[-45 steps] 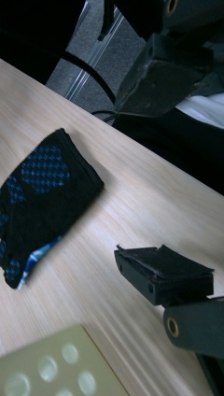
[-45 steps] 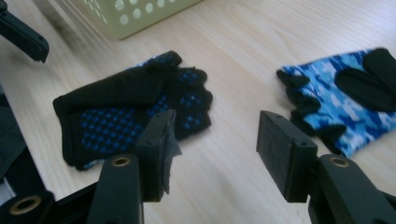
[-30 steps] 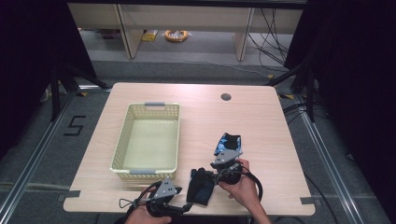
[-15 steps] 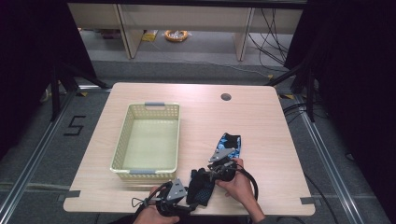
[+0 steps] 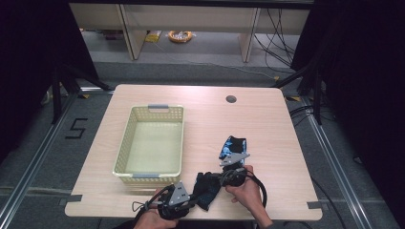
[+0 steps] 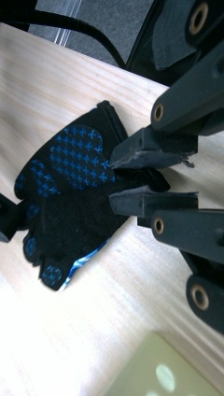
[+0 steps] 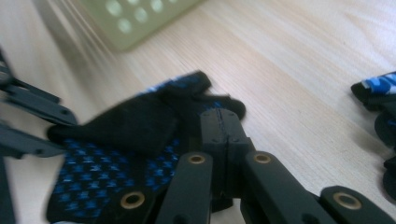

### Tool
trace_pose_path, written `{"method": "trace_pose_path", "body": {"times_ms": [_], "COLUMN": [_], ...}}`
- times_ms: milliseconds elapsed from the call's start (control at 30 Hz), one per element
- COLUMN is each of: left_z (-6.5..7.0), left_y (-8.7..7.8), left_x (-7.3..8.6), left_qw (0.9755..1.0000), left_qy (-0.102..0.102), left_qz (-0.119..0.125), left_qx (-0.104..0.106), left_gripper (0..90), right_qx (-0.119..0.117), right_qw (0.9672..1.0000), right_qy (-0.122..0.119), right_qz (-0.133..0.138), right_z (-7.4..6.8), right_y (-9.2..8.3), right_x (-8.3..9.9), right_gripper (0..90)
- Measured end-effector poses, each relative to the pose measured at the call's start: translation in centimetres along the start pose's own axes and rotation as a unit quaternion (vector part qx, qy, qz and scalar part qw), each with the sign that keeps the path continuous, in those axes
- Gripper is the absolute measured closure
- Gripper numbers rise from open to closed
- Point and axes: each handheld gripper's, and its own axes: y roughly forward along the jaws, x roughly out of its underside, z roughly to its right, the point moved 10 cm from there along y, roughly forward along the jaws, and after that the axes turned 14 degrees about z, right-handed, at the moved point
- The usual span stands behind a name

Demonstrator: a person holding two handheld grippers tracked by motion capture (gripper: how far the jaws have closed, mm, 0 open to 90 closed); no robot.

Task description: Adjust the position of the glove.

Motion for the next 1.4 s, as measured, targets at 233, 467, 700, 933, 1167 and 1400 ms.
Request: {"method": "trace_pose_path", "body": {"times_ms": [233,467,700,933,1167,1400], "left_z": [-0.6,-0.4,-0.9,-1.1,-1.2,-1.2], "left_y": [-0.4,-0.1,-0.2,-0.3,0.4,2.2], "left_x": [-0.9,-0.5,-0.4,-0.7,-2.0,-3.1], "left_qw": [1.0,0.9999,0.9999,1.0,0.9995,0.9992], "left_qy": [0.001,-0.002,0.009,0.0,0.025,0.038], "left_qz": [0.008,0.0,-0.007,0.001,0.001,0.004], "left_qx": [-0.003,0.01,0.011,0.008,0.017,0.01], "left_gripper": [79.8,79.7,79.7,79.9,80.2,80.1], "right_qx": [-0.003,0.014,0.018,0.003,0.015,0.041], "right_qw": [0.9998,0.9998,0.9994,0.9997,0.9993,0.9964], "right_qy": [0.004,0.012,-0.009,-0.006,0.027,0.055], "right_qz": [0.02,0.007,-0.029,-0.023,0.023,0.049], "right_z": [-0.5,0.7,0.3,-0.4,-1.1,-0.6], "right_y": [-2.0,-0.7,0.5,0.1,-3.8,-5.9], "right_x": [-0.5,0.0,0.6,0.6,-0.1,1.0], "right_gripper": [90.0,70.0,75.8,86.5,86.7,86.6]}}
